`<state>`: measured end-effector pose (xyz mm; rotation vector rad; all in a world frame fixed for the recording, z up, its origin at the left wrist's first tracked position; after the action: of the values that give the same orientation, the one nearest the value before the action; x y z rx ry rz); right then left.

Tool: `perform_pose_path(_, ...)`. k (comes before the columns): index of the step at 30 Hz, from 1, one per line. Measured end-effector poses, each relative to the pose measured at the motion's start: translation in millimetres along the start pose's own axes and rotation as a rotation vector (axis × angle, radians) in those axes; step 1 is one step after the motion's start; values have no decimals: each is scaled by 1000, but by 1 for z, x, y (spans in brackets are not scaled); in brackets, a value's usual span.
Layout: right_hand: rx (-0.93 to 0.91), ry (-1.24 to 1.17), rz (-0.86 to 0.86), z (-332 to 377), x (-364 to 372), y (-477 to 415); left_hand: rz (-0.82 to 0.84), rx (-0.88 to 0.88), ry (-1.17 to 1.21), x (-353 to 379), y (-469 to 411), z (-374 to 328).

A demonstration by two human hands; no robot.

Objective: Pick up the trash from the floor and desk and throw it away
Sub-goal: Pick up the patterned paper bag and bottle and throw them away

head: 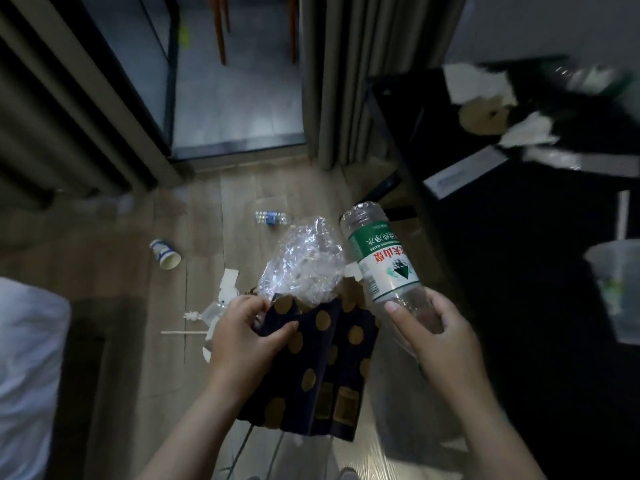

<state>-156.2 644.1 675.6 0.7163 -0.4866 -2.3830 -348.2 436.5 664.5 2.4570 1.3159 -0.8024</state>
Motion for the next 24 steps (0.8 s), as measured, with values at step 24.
perform_pose_path(24,-41,-94,-428,109,-115,298,235,557,179,-142,42,-245)
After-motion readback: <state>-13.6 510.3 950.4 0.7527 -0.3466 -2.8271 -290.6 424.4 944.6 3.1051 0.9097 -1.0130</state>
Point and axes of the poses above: each hand's wrist, its own y-axis away from the middle knuckle, its own x-axis out of the palm, z = x × y, the point moved 8 cm from there along -y, towards the middle knuckle, and after that the axes turned 10 degrees about x, right-handed, at the moved point
